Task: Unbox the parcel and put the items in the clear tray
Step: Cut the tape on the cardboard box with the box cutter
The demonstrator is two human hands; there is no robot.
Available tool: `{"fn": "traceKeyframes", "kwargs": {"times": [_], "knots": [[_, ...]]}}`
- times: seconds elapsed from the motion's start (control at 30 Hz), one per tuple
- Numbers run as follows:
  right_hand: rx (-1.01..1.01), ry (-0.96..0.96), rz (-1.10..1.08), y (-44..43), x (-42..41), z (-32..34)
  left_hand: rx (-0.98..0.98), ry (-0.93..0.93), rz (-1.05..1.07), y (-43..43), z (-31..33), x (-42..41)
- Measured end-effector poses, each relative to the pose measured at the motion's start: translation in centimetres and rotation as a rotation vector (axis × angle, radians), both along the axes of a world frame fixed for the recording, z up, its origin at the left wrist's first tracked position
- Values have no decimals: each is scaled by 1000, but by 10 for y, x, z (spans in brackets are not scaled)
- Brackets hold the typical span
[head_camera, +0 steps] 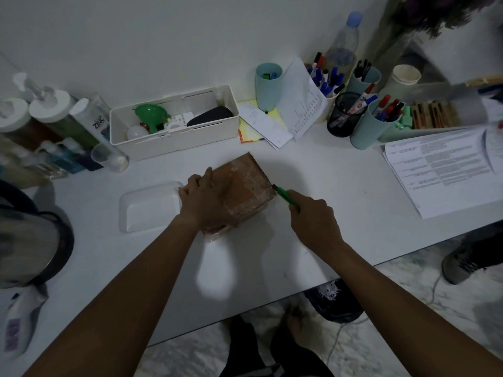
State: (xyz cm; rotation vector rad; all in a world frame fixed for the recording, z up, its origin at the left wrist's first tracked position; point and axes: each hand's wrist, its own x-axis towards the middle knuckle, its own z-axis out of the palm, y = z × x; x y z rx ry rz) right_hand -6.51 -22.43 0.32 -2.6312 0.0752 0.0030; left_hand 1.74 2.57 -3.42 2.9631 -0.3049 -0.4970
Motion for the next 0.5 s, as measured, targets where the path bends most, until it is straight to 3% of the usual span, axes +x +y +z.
{"fn": "traceKeyframes", "kwargs": {"times": [0.5], "knots": [[-97, 97, 20, -1, 3, 10, -11, -23, 43, -8, 4, -5]]}}
